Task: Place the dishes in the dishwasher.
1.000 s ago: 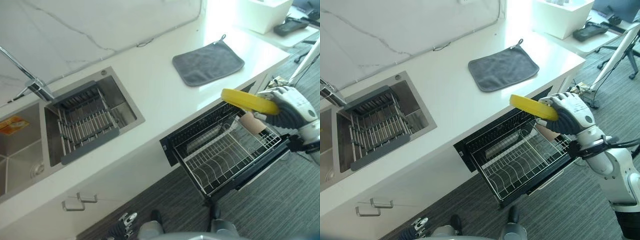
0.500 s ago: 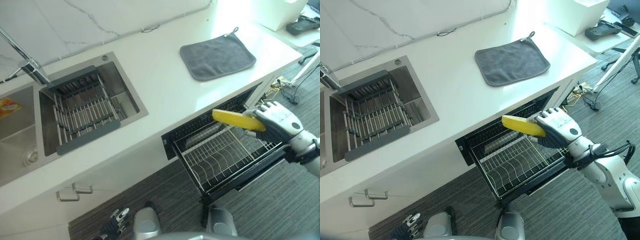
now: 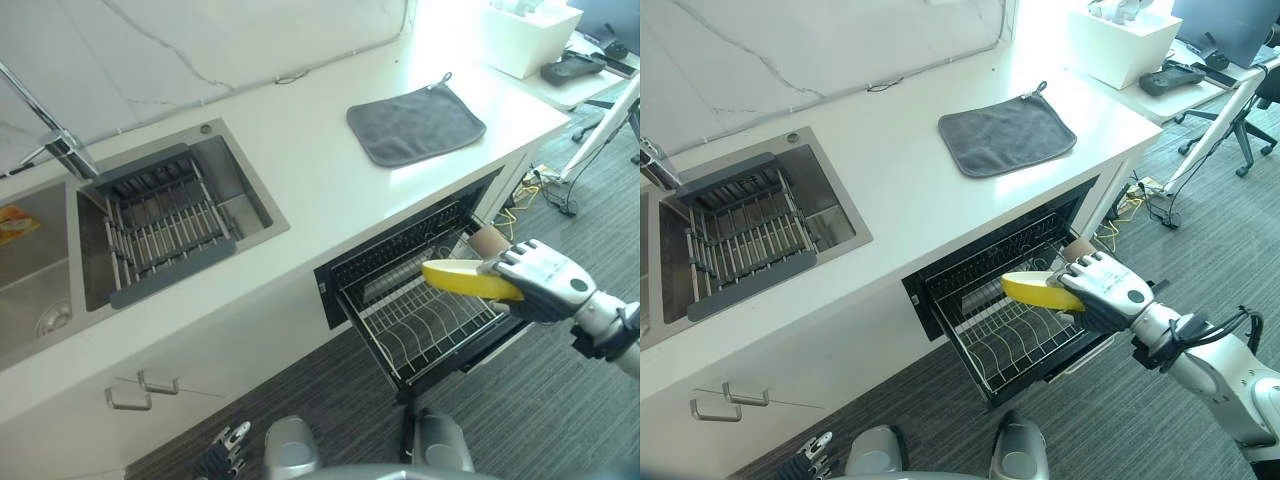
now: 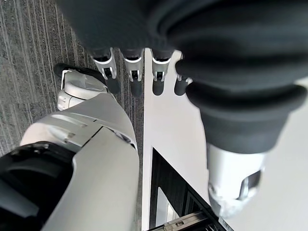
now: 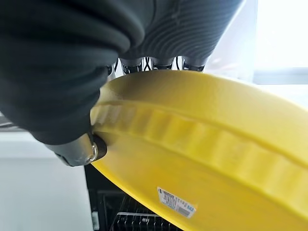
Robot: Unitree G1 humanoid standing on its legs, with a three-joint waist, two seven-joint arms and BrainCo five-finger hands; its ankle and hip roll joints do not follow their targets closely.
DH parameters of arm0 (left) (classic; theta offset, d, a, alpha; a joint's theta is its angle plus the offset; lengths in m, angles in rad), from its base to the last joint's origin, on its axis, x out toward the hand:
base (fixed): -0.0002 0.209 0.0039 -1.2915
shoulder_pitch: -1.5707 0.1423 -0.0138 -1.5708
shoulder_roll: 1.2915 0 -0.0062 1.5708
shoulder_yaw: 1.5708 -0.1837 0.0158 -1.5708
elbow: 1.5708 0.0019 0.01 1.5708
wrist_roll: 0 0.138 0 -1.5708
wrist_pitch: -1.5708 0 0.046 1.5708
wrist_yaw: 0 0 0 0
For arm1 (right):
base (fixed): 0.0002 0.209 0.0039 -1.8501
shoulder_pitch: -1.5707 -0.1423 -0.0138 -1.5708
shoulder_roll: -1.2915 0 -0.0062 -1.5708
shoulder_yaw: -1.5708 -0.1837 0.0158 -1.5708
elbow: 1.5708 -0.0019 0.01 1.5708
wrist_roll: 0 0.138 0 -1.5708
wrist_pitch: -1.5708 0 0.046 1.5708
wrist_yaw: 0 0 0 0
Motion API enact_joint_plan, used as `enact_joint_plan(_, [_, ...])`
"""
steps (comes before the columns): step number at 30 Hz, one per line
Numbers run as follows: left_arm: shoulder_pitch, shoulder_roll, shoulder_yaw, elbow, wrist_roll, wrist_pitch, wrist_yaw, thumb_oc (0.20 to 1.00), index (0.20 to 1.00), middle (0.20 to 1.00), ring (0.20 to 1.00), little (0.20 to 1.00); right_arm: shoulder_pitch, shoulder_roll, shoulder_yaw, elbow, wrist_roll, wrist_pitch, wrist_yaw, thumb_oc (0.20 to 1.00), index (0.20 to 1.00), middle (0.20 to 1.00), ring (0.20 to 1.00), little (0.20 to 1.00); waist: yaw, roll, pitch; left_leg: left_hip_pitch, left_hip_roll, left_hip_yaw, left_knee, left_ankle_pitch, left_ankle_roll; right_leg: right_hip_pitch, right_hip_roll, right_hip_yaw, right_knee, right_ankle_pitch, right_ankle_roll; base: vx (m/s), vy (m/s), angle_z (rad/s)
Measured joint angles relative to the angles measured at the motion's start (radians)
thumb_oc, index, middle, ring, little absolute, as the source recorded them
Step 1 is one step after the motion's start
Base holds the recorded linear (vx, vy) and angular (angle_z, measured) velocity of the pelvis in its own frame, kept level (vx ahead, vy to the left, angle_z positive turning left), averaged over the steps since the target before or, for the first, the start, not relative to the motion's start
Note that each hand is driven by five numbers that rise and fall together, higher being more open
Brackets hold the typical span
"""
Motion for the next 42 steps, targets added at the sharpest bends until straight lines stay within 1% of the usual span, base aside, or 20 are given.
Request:
enact_joint_plan(3, [0.003,0.0,-0.007,-0.001,0.0,0.0,0.0,1.0,1.0,1.0,1.0,1.0,-0.035,0.0,0.056,0.011,-0.028,0.001,-0.035,0.2,0.2,0.2,0.2,0.2,0.002,0.012,0.002,-0.002,0.002,-0.005,0.026,-0.005,0.001,0.006,-0.002,0.0,0.008,0.0,0.0,0.01,0.003,0.01])
enact_joint_plan(6, [0.016,-0.001,-0.009,-0.001,0.0,0.0,0.0,1.0,1.0,1.0,1.0,1.0,-0.051,-0.006,0.068,0.01,-0.056,0.006,-0.053,0.2,0.2,0.2,0.2,0.2,0.005,0.046,0.002,-0.023,0.006,-0.009,0.067,-0.031,0.003,-0.004,-0.008,0.002,0.024,-0.002,0.003,0.0,0.0,0.0])
enact_joint_plan(7, [0.025,0.003,-0.009,-0.001,0.0,0.0,0.0,1.0,1.0,1.0,1.0,1.0,-0.06,-0.034,0.086,0.012,-0.058,0.019,-0.059,0.2,0.2,0.2,0.2,0.2,0.004,0.055,0.007,-0.042,0.007,-0.009,0.09,-0.042,0.006,-0.016,-0.015,0.005,0.045,-0.002,0.003,0.0,0.0,0.0])
enact_joint_plan(9, [0.037,0.011,-0.01,0.001,0.0,0.0,0.0,1.0,1.0,1.0,1.0,1.0,-0.071,-0.053,0.115,0.047,-0.059,0.029,-0.063,0.2,0.2,0.2,0.2,0.2,0.004,0.054,0.01,-0.06,0.006,-0.021,0.127,-0.055,0.005,-0.031,-0.023,0.005,0.077,-0.015,0.005,0.02,0.009,0.07])
enact_joint_plan(11, [0.041,0.011,-0.011,0.001,0.0,0.0,0.0,1.0,1.0,1.0,1.0,1.0,-0.073,-0.053,0.118,0.065,-0.059,0.056,-0.063,0.2,0.2,0.2,0.2,0.2,0.005,0.059,0.014,-0.072,0.006,-0.027,0.141,-0.055,0.005,-0.039,-0.025,0.005,0.084,-0.014,0.005,0.03,-0.004,0.05])
enact_joint_plan(13, [0.051,0.012,-0.01,0.0,0.0,0.0,0.0,1.0,1.0,1.0,1.0,1.0,-0.075,-0.053,0.129,0.072,-0.058,0.066,-0.063,0.2,0.2,0.2,0.2,0.2,0.004,0.055,0.018,-0.072,0.006,-0.027,0.143,-0.055,0.005,-0.038,-0.025,0.005,0.084,-0.013,0.005,0.04,-0.012,-0.02])
enact_joint_plan(18, [0.059,0.017,-0.012,-0.002,0.0,0.001,-0.002,1.0,1.0,1.0,1.0,1.0,-0.081,-0.056,0.162,0.082,-0.058,0.085,-0.063,0.2,0.2,0.2,0.2,0.2,0.006,0.056,0.064,-0.07,0.01,-0.034,0.154,-0.055,0.005,-0.025,-0.022,0.003,0.087,-0.007,0.004,0.06,-0.015,0.02])
enact_joint_plan(19, [0.059,0.021,-0.019,-0.003,0.0,0.001,-0.002,1.0,1.0,1.0,1.0,1.0,-0.089,-0.063,0.178,0.089,-0.058,0.088,-0.063,0.2,0.2,0.2,0.2,0.2,0.008,0.047,0.072,-0.068,0.01,-0.035,0.156,-0.055,0.005,-0.025,-0.022,0.003,0.087,-0.006,0.003,0.05,-0.012,0.01])
enact_joint_plan(20, [0.06,0.021,-0.019,-0.012,0.0,0.002,-0.002,1.0,1.0,1.0,1.0,1.0,-0.089,-0.063,0.179,0.09,-0.058,0.091,-0.063,0.2,0.2,0.2,0.2,0.2,0.01,0.054,0.079,-0.063,0.01,-0.036,0.159,-0.055,0.005,-0.02,-0.021,0.003,0.087,-0.006,0.003,0.07,-0.015,-0.01])
enact_joint_plan(23, [0.061,0.035,-0.02,-0.053,0.0,0.006,-0.002,1.0,1.0,1.0,1.0,1.0,-0.098,-0.063,0.204,0.134,-0.058,0.111,-0.062,0.2,0.2,0.2,0.2,0.2,0.024,0.054,0.089,-0.065,0.011,-0.037,0.169,-0.054,0.006,-0.017,-0.019,0.004,0.081,-0.002,0.003,0.07,-0.016,-0.01])
enact_joint_plan(26, [0.062,0.062,-0.049,-0.067,0.0,0.019,-0.002,1.0,1.0,1.0,1.0,1.0,-0.154,-0.063,0.283,0.219,-0.059,0.132,-0.063,0.2,0.2,0.2,0.2,0.2,0.028,0.062,0.107,-0.051,0.012,-0.037,0.154,-0.057,0.007,0.006,-0.013,0.003,0.064,0.007,0.005,0.04,-0.011,0.01])
enact_joint_plan(28, [0.062,0.065,-0.052,-0.068,0.0,0.021,-0.001,1.0,1.0,1.0,1.0,1.0,-0.182,-0.063,0.31,0.246,-0.059,0.134,-0.064,0.2,0.2,0.2,0.2,0.2,0.03,0.068,0.116,-0.05,0.011,-0.038,0.149,-0.049,0.007,0.005,-0.011,0.002,0.064,0.008,0.003,0.0,-0.01,0.02])
enact_joint_plan(29, [0.06,0.065,-0.058,-0.069,0.0,0.024,-0.001,1.0,1.0,1.0,1.0,1.0,-0.223,-0.063,0.349,0.266,-0.064,0.15,-0.063,0.2,0.2,0.2,0.2,0.2,0.03,0.073,0.119,-0.051,0.011,-0.042,0.149,-0.042,0.003,0.004,-0.01,0.002,0.064,0.008,0.002,0.0,0.0,0.0])
enact_joint_plan(34, [0.054,0.071,-0.089,-0.106,0.0,0.041,0.0,1.0,1.0,1.0,1.0,1.0,-0.308,-0.064,0.418,0.313,-0.078,0.177,-0.062,0.2,0.2,0.2,0.2,0.2,0.049,0.085,0.133,-0.053,0.0,-0.061,0.163,-0.039,0.006,0.014,-0.013,-0.001,0.056,0.011,0.003,0.03,-0.013,0.06])
enact_joint_plan(35, [0.053,0.075,-0.089,-0.108,0.0,0.049,0.0,1.0,1.0,1.0,1.0,1.0,-0.311,-0.063,0.419,0.313,-0.078,0.186,-0.062,0.2,0.2,0.2,0.2,0.2,0.055,0.084,0.136,-0.052,0.001,-0.057,0.147,-0.044,0.015,0.02,-0.01,-0.003,0.043,0.022,0.006,0.02,-0.022,0.07])
enact_joint_plan(36, [0.054,0.093,-0.09,-0.118,0.0,0.051,0.0,1.0,1.0,1.0,1.0,1.0,-0.311,-0.061,0.422,0.315,-0.078,0.192,-0.062,0.2,0.2,0.2,0.2,0.2,0.065,0.081,0.143,-0.056,-0.001,-0.056,0.144,-0.049,0.019,0.014,-0.012,0.001,0.097,0.005,-0.013,0.01,-0.016,0.12])
enact_joint_plan(37, [0.051,0.117,-0.09,-0.121,0.0,0.057,0.002,1.0,1.0,1.0,1.0,1.0,-0.318,-0.057,0.436,0.326,-0.079,0.195,-0.062,0.2,0.2,0.2,0.2,0.2,0.073,0.071,0.147,-0.048,-0.004,-0.062,0.151,-0.049,0.011,0.021,-0.016,0.004,0.13,-0.037,-0.017,0.0,-0.018,0.16])
enact_joint_plan(38, [0.052,0.12,-0.089,-0.122,0.0,0.061,0.002,1.0,1.0,1.0,1.0,1.0,-0.339,-0.052,0.454,0.348,-0.08,0.198,-0.065,0.2,0.2,0.2,0.2,0.2,0.077,0.074,0.148,-0.054,0.0,-0.069,0.145,-0.045,0.003,0.019,-0.006,0.0,0.114,-0.043,-0.012,0.0,-0.015,0.06])
enact_joint_plan(39, [0.054,0.119,-0.091,-0.119,0.0,0.068,0.002,1.0,1.0,1.0,1.0,1.0,-0.382,-0.043,0.48,0.39,-0.081,0.206,-0.067,0.2,0.2,0.2,0.2,0.2,0.081,0.082,0.151,-0.054,-0.004,-0.071,0.133,-0.016,-0.003,0.012,-0.003,-0.001,0.11,-0.039,-0.017,0.0,0.0,0.0])
enact_joint_plan(42, [0.046,0.119,-0.12,-0.117,0.0,0.069,0.001,1.0,1.0,1.0,1.0,1.0,-0.431,-0.027,0.531,0.477,-0.097,0.267,-0.067,0.2,0.2,0.2,0.2,0.2,0.084,0.094,0.156,-0.055,-0.007,-0.086,0.135,-0.005,0.0,0.019,0.0,-0.002,0.1,-0.033,-0.018,0.02,-0.003,0.04])
